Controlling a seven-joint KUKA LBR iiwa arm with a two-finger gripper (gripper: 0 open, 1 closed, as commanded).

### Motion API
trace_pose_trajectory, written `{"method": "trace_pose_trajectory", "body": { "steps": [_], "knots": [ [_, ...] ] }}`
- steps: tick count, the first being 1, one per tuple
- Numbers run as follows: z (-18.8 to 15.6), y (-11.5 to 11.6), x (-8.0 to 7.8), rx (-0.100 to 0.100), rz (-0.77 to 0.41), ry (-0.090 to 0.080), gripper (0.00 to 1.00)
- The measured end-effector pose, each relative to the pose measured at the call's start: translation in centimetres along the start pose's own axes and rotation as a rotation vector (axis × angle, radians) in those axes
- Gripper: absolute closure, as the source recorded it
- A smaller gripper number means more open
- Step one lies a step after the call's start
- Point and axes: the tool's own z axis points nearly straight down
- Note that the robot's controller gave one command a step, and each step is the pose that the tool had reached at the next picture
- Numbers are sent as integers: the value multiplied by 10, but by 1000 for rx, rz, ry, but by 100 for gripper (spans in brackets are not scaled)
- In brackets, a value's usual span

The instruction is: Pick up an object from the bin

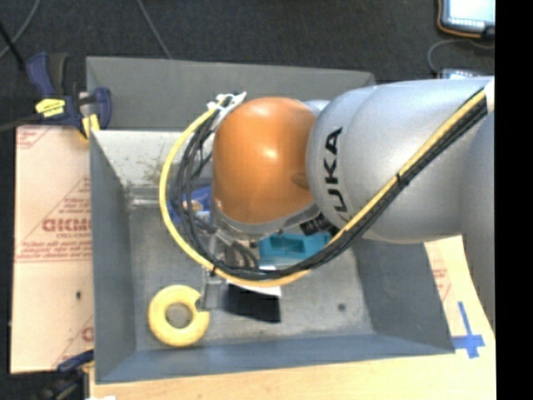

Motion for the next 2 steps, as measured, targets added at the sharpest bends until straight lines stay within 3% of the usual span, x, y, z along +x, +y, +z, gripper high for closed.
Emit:
{"method": "trace_pose_trajectory", "body": {
  "steps": [1,2],
  "knots": [
    [-5,-1,-2,-2,5,-8,0],
    [62,9,9,-2,-59,-10,0]
  ]
}}
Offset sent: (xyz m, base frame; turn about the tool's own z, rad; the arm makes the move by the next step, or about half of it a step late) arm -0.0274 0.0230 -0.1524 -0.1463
